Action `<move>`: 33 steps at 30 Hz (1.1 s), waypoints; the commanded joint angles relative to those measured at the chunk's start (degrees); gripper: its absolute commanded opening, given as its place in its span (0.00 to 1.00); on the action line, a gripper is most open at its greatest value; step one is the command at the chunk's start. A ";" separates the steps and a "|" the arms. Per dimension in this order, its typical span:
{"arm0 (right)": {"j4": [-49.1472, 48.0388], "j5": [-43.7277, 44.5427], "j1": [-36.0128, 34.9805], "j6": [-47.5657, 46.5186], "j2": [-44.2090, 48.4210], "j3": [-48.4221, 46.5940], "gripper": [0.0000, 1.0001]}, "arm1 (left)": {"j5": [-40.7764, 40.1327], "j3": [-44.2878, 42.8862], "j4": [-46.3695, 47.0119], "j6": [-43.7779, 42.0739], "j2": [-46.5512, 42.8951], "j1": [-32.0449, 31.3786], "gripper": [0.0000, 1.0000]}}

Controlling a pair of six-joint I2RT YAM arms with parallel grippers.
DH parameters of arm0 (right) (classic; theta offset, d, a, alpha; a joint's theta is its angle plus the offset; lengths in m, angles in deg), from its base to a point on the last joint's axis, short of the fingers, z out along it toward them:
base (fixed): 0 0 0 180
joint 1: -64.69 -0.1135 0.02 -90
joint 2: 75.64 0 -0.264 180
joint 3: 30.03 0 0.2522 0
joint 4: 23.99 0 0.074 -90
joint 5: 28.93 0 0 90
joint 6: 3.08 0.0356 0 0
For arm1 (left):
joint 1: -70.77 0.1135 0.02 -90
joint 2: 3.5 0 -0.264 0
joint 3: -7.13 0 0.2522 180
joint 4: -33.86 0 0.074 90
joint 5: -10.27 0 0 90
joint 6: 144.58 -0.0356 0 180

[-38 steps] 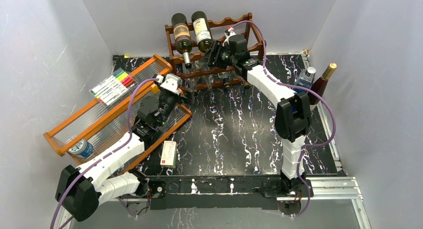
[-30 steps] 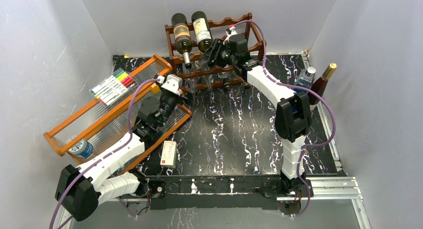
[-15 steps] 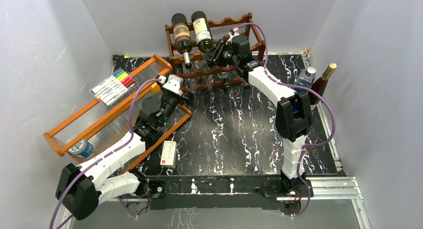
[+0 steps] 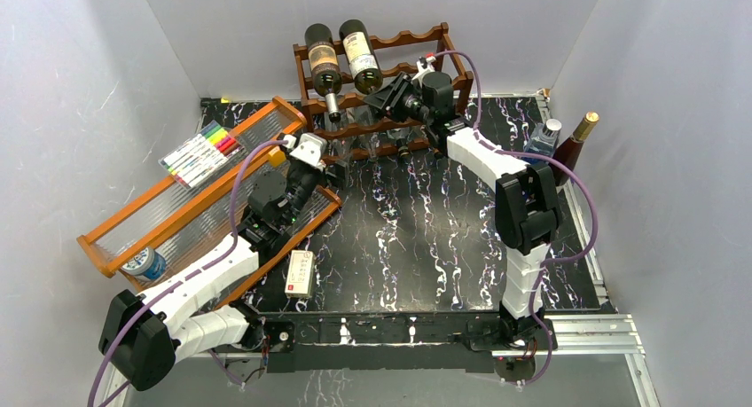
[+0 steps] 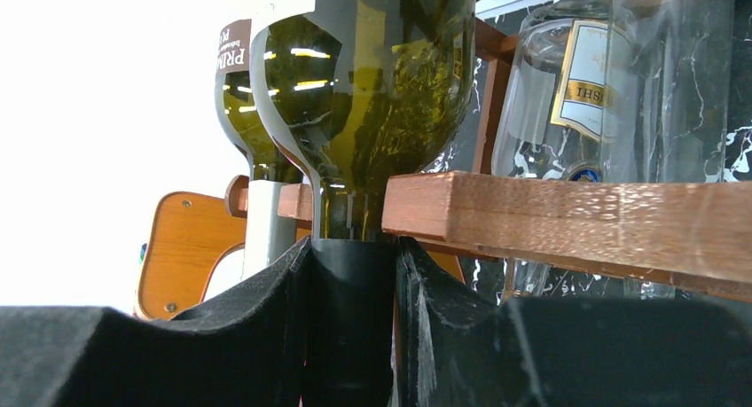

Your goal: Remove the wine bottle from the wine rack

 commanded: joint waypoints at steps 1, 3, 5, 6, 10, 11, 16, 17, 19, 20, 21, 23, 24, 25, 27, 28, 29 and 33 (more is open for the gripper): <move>-16.52 -2.39 0.65 1.93 6.71 0.17 0.00 | 0.76 -0.38 2.75 -0.21 -0.08 -0.45 0.98; -18.37 -2.54 0.99 3.60 7.03 0.78 0.00 | 0.82 -0.44 2.69 -0.15 -0.01 -0.43 0.98; -19.83 -3.03 1.25 5.03 7.14 1.03 0.00 | 0.89 -0.40 2.61 -0.13 -0.02 -0.53 0.98; -20.46 -3.36 1.38 5.89 7.07 1.01 0.00 | 0.89 -0.44 2.58 -0.14 -0.01 -0.56 0.98; -22.67 -5.09 1.63 8.40 6.71 1.09 0.00 | 0.98 -0.52 2.57 -0.12 0.08 -0.55 0.98; -23.53 -5.30 1.66 8.91 6.77 1.35 0.00 | 1.04 -0.52 2.57 0.00 0.07 -0.62 0.98; -26.09 -5.63 1.76 10.93 7.44 2.46 0.00 | 1.24 -0.57 2.44 0.03 0.20 -0.64 0.98; -26.36 -5.65 1.77 11.24 7.56 2.49 0.00 | 1.25 -0.61 2.43 0.04 0.20 -0.70 0.98; -26.80 -5.64 1.87 12.23 7.75 2.62 0.00 | 1.32 -0.54 2.34 0.07 0.27 -0.71 0.98; -27.18 -5.64 1.94 12.96 7.76 2.72 0.00 | 1.35 -0.53 2.38 0.11 0.31 -0.79 0.98; -27.68 -5.63 1.99 13.68 7.83 2.94 0.00 | 1.39 -0.54 2.35 0.16 0.37 -0.80 0.98; -28.84 -5.59 2.11 14.82 7.90 3.39 0.00 | 1.44 -0.57 2.30 0.19 0.38 -0.80 0.98; -29.14 -5.51 2.07 15.32 7.98 3.63 0.00 | 1.52 -0.63 2.25 0.19 0.34 -0.82 0.98; -29.33 -5.22 2.18 15.74 8.06 3.92 0.00 | 1.55 -0.66 2.30 0.14 0.34 -0.94 0.98; -29.18 -5.32 2.27 16.65 7.96 4.14 0.00 | 1.55 -0.70 2.23 0.16 0.42 -0.89 0.98; -28.86 -5.34 2.32 17.02 7.90 4.27 0.00 | 1.51 -0.63 2.22 0.17 0.49 -0.89 0.98; -28.90 -5.39 2.42 17.49 7.86 4.50 0.00 | 1.50 -0.65 2.22 0.12 0.45 -0.94 0.98; -31.68 -5.36 2.65 19.83 8.09 6.34 0.00 | 1.59 -0.65 2.16 0.24 0.55 -0.98 0.98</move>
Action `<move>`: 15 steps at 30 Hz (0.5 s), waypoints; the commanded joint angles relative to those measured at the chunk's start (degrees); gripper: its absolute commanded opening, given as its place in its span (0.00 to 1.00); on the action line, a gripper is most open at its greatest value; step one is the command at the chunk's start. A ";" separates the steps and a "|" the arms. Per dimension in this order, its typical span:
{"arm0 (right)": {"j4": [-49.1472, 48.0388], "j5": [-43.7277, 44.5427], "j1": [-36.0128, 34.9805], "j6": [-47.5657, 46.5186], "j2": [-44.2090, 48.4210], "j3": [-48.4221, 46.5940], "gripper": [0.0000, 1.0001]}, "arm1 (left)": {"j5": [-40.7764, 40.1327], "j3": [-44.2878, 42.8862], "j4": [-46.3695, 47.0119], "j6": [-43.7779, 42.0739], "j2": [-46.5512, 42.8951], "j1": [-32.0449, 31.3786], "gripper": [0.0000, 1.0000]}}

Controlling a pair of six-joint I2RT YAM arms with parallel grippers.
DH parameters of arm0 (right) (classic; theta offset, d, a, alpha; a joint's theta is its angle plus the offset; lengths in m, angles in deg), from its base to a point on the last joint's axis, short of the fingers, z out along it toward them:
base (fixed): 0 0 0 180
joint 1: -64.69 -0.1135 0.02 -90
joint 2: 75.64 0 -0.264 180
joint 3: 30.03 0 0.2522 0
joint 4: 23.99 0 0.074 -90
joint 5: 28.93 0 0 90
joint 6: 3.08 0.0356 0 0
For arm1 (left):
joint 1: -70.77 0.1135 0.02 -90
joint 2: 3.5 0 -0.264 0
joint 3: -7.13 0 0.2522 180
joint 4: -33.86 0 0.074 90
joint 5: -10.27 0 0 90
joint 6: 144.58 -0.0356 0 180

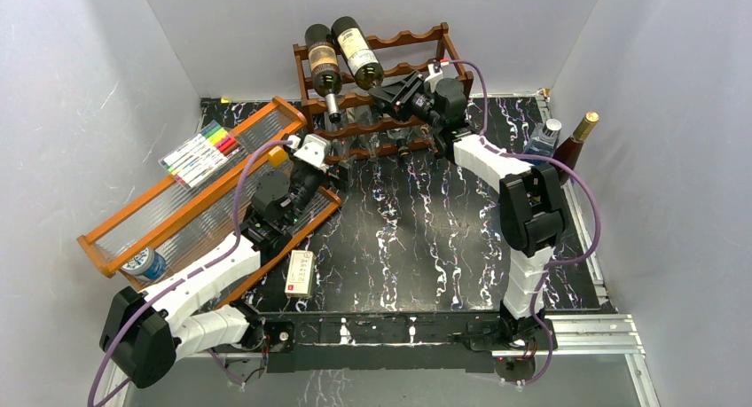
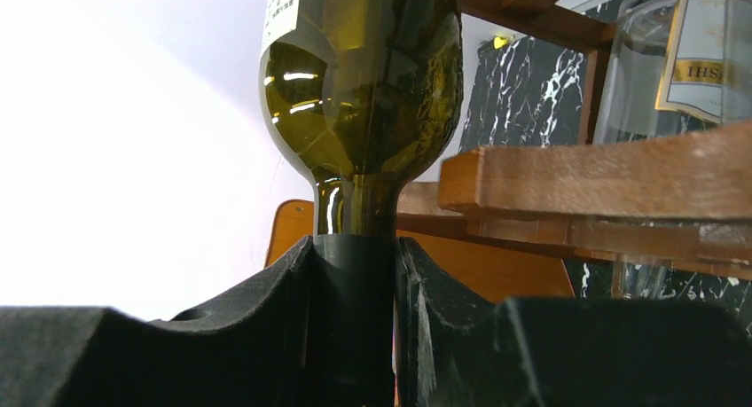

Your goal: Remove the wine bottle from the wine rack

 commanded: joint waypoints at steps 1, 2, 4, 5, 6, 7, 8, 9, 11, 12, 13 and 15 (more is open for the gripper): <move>-16.76 -0.88 0.50 2.96 6.40 -0.19 0.00 | 0.80 -0.70 2.26 0.24 -0.27 -0.34 0.98; -16.86 -0.63 0.66 3.44 6.57 0.04 0.00 | 0.82 -0.64 2.25 0.25 -0.22 -0.41 0.98; -16.94 0.30 0.99 5.06 7.09 0.89 0.00 | 0.82 -0.66 2.26 0.20 -0.10 -0.43 0.98; -17.37 0.62 1.23 5.80 7.30 1.20 0.00 | 0.87 -0.76 2.19 0.19 -0.06 -0.51 0.98; -17.85 0.86 1.44 6.56 7.48 1.47 0.00 | 0.83 -0.76 2.11 0.24 -0.08 -0.52 0.98; -18.34 1.21 1.70 7.23 7.69 1.75 0.00 | 0.83 -0.76 2.13 0.33 -0.08 -0.56 0.98; -18.68 1.40 1.93 7.70 7.84 1.81 0.00 | 0.87 -0.73 2.17 0.36 0.04 -0.57 0.98; -18.90 1.46 2.21 7.91 8.02 1.76 0.00 | 0.97 -0.73 2.18 0.39 0.01 -0.60 0.98; -18.51 1.40 2.53 7.82 8.44 1.21 0.00 | 1.03 -0.71 2.13 0.50 0.18 -0.66 0.98; -18.32 1.32 2.67 7.76 8.70 0.99 0.00 | 1.07 -0.71 2.10 0.50 0.25 -0.73 0.98; -18.13 1.15 2.81 7.60 8.93 0.72 0.00 | 1.09 -0.75 2.14 0.53 0.38 -0.79 0.98; -17.27 0.71 3.09 7.17 9.41 0.34 0.00 | 1.18 -0.76 2.11 0.57 0.36 -0.86 0.98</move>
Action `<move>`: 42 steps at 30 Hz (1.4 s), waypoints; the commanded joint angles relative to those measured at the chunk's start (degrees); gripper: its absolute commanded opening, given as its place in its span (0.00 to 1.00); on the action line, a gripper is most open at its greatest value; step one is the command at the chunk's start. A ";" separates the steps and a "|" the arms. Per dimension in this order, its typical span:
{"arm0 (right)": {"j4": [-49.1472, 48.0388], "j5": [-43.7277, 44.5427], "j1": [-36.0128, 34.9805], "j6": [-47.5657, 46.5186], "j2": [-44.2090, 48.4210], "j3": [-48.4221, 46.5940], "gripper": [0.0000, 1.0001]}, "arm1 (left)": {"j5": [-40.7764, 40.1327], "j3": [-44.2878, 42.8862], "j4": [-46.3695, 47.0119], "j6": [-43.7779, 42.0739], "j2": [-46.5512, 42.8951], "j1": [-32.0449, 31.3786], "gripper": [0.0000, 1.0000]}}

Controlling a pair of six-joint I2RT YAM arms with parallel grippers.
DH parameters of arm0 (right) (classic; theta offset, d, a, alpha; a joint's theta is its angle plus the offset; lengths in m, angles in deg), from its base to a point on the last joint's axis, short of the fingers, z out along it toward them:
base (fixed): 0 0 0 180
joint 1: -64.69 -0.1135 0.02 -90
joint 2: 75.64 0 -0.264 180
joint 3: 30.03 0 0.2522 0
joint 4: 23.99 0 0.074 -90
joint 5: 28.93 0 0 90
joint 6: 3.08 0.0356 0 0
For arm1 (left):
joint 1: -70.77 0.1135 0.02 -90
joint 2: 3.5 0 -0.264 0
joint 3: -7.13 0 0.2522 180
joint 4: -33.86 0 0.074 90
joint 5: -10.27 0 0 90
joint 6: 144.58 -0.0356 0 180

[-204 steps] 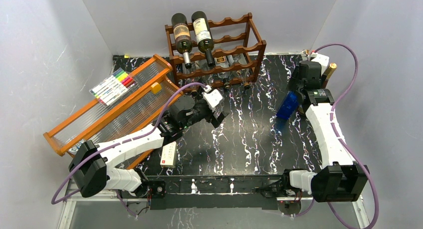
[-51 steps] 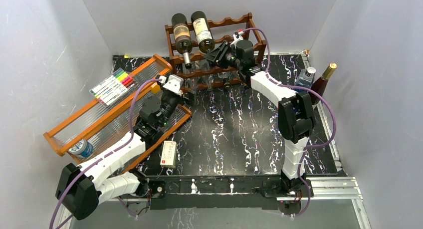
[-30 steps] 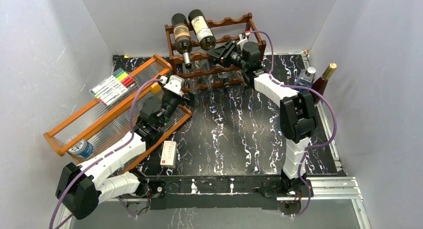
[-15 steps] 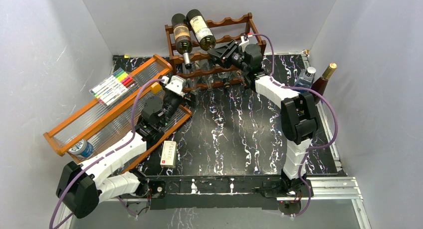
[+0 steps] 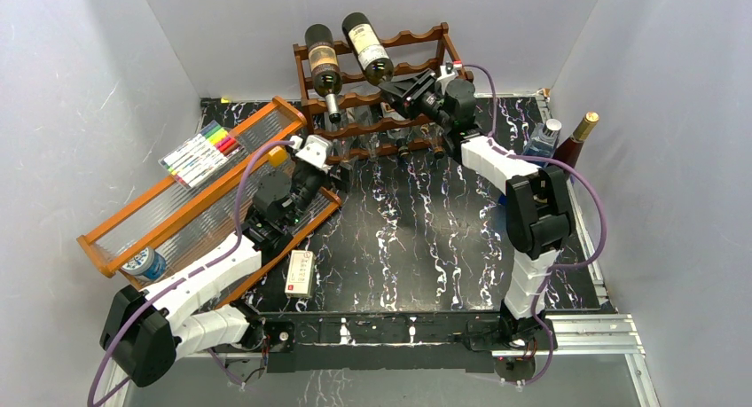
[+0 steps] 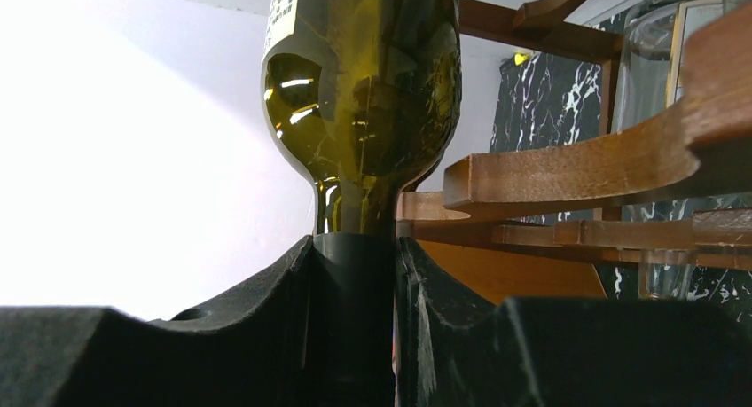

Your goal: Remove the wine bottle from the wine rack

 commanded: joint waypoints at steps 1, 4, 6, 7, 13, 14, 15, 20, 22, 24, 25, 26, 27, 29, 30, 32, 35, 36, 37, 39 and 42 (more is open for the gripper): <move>-13.71 0.12 1.10 -0.27 7.64 -3.18 0.00 | 0.98 -0.87 2.12 0.58 0.06 -0.43 0.98; -13.45 -0.22 1.67 -0.27 8.79 -2.20 0.00 | 1.16 -0.81 1.99 0.67 0.14 -0.52 0.98; -13.19 -0.56 1.93 -0.28 8.84 -1.65 0.00 | 1.12 -0.90 1.97 0.69 0.26 -0.52 0.98; -12.98 -0.81 1.99 -0.29 10.61 -1.37 0.00 | 1.16 -0.91 1.94 0.71 0.39 -0.52 0.98; -11.25 -2.63 2.11 -0.34 13.72 0.76 0.00 | 1.32 -0.93 1.93 0.98 0.88 -0.76 0.98; -10.89 -2.75 2.09 -0.33 14.70 1.27 0.00 | 1.36 -1.01 1.88 1.02 1.00 -0.82 0.98; -10.47 -2.90 2.09 -0.49 15.58 1.87 0.00 | 1.42 -0.99 1.93 1.11 1.02 -0.86 0.98; -7.27 -4.11 2.27 -0.50 19.83 4.26 0.00 | 2.10 -1.44 1.44 1.45 1.37 -1.11 0.98; -5.20 -4.32 2.38 -0.27 22.01 5.45 0.00 | 2.39 -1.50 1.24 1.49 1.46 -1.13 0.98; -2.65 -4.54 2.43 -0.12 24.22 6.61 0.00 | 2.98 -1.78 0.95 1.50 1.63 -1.13 0.98; -1.45 -4.67 2.48 -0.11 25.36 7.08 0.00 | 3.43 -1.88 0.86 1.41 1.84 -1.14 0.98; -0.46 -4.76 2.63 -0.11 26.43 7.61 0.00 | 4.01 -2.12 0.45 1.34 1.85 -1.14 0.98; 0.46 -4.95 2.74 -0.05 27.48 8.08 0.00 | 4.54 -2.23 0.40 1.47 1.85 -1.13 0.98; 2.24 -5.50 3.09 0.06 29.54 9.27 0.00 | 5.59 -2.10 0.75 1.40 1.81 -1.13 0.98; 3.09 -5.79 3.26 0.06 30.66 9.77 0.00 | 6.09 -2.11 0.75 1.23 1.77 -1.13 0.98; 5.04 -6.15 3.45 0.06 32.84 10.71 0.00 | 7.44 -2.15 0.84 0.81 1.77 -1.13 0.98; 8.37 -7.29 3.58 0.23 36.16 12.07 0.00 | 11.66 -2.16 0.82 -1.62 1.53 -1.13 0.96; 9.77 -7.78 3.63 0.24 37.31 12.43 0.00 | 13.61 -1.98 1.21 -3.17 1.43 -1.13 0.95; 11.43 -8.17 3.71 0.06 38.50 12.78 0.00 | 15.57 -1.94 1.51 -4.41 1.23 -1.13 0.95; 15.15 -8.73 3.72 -0.23 41.07 13.90 0.00 | 18.62 -1.41 1.63 -7.33 0.41 -1.17 0.97; 18.18 -9.36 3.74 -0.56 44.90 15.90 0.00 | 21.94 -0.15 2.28 -11.22 -1.48 -1.22 0.98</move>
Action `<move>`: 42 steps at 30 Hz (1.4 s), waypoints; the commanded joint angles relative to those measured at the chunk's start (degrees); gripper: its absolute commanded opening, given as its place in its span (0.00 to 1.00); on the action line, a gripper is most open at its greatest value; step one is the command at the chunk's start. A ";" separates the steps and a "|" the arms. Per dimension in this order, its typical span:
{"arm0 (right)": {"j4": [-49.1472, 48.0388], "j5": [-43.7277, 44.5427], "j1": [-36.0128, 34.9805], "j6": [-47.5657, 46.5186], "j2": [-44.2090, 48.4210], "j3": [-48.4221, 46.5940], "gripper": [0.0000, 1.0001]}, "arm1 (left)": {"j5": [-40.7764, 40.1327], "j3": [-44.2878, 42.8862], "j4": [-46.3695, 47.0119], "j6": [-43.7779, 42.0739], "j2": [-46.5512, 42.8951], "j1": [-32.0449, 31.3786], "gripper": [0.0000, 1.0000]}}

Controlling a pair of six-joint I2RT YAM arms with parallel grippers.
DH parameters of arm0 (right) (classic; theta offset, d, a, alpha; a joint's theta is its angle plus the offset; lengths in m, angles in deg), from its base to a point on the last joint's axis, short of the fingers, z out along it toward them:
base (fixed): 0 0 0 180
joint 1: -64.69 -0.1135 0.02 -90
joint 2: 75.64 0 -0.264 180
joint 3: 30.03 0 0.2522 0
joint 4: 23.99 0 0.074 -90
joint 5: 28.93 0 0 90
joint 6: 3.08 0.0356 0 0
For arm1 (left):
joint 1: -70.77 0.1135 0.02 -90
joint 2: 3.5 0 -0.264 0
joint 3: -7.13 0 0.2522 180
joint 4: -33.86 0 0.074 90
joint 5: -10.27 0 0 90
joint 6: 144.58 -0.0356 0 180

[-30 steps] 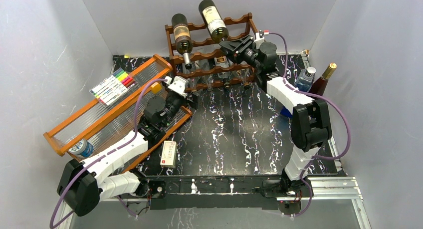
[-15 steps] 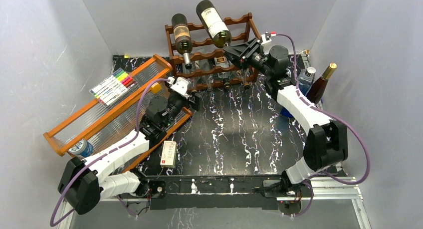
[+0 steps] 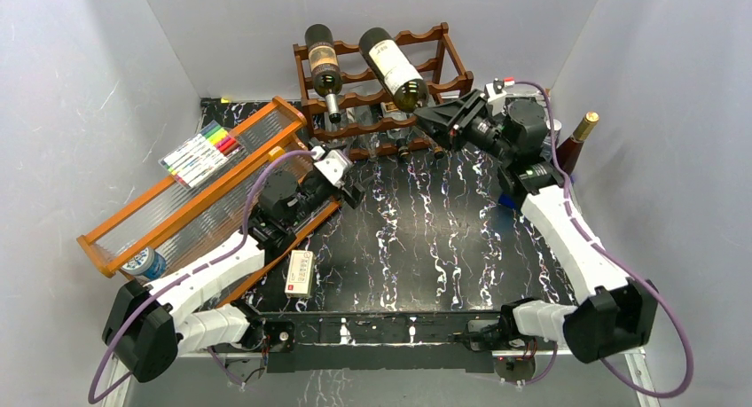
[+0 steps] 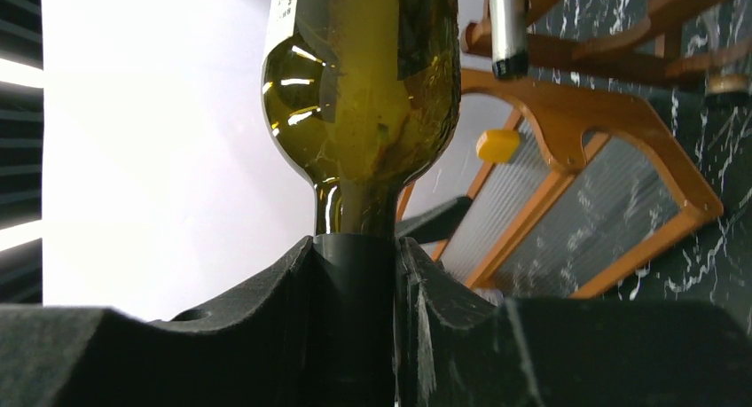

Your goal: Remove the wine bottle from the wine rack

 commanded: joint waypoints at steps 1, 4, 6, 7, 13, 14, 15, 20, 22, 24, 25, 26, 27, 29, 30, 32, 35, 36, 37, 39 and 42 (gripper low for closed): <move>-4.01 -2.48 0.07 -1.53 8.78 0.51 0.00 | 8.55 0.35 3.31 -8.73 -4.09 -0.27 0.98; -0.47 -4.18 0.13 -1.63 11.85 2.45 0.00 | 10.43 0.29 0.85 -14.35 -5.27 -0.43 0.98; 2.47 -5.44 0.20 -1.84 13.47 3.58 0.00 | 11.34 -0.73 -1.67 -17.34 -5.78 -0.83 0.98; 3.64 -6.02 0.29 -1.92 14.39 4.24 0.00 | 11.89 -1.42 -3.22 -19.05 -5.96 -1.04 0.98; 13.77 -6.75 0.24 -4.67 19.70 6.53 0.00 | 15.72 -5.67 -9.88 -25.98 -6.40 -2.96 0.98; 15.15 -6.99 0.24 -5.06 20.39 6.91 0.00 | 16.32 -6.33 -11.50 -27.43 -6.31 -3.36 0.98; 16.68 -7.26 0.24 -5.58 20.90 7.34 0.00 | 16.38 -6.98 -12.35 -28.50 -6.24 -3.89 0.98; 24.17 -11.31 0.24 -8.94 21.62 9.33 0.00 | 20.94 -10.60 -17.15 -33.01 -3.10 -4.80 0.98; 25.57 -12.74 0.24 -9.75 22.11 10.13 0.00 | 22.96 -13.41 -22.33 -35.35 -0.33 -5.73 0.98; 28.10 -13.98 0.24 -11.57 22.11 10.00 0.00 | 25.22 -15.71 -26.47 -36.31 2.44 -6.50 0.98; 29.76 -14.84 0.24 -12.72 21.79 9.63 0.00 | 26.34 -16.50 -28.13 -36.68 3.65 -6.89 0.98; 31.67 -15.49 0.24 -14.00 21.41 9.24 0.00 | 27.02 -16.92 -28.73 -36.76 4.62 -7.44 0.98; 33.24 -15.86 0.24 -15.22 21.06 8.85 0.00 | 27.52 -17.06 -28.82 -36.64 5.46 -7.90 0.98; 36.03 -16.83 0.26 -17.29 20.76 8.36 0.00 | 28.24 -17.37 -28.83 -36.53 7.10 -8.84 0.98; 36.68 -17.15 0.24 -17.76 20.65 8.33 0.00 | 28.36 -17.56 -28.87 -36.62 7.96 -9.42 0.98; 37.27 -18.21 0.29 -18.33 20.49 8.65 0.00 | 28.37 -18.13 -29.00 -36.79 9.82 -10.36 0.98; 38.90 -19.53 0.35 -20.14 19.60 8.27 0.00 | 27.36 -18.76 -29.05 -37.56 12.76 -11.31 0.98; 40.04 -19.89 0.33 -21.16 19.16 8.03 0.00 | 26.81 -18.95 -28.97 -37.96 13.51 -11.53 0.98; 41.16 -20.10 0.33 -22.14 18.70 7.72 0.00 | 25.76 -19.08 -28.54 -38.17 14.14 -11.71 0.98; 42.90 -20.59 0.33 -24.00 18.17 7.24 0.00 | 24.37 -18.54 -26.84 -38.25 15.33 -11.84 0.98; 45.00 -21.39 0.36 -26.05 17.42 6.88 0.00 | 22.88 -16.79 -23.09 -37.72 16.50 -11.81 0.98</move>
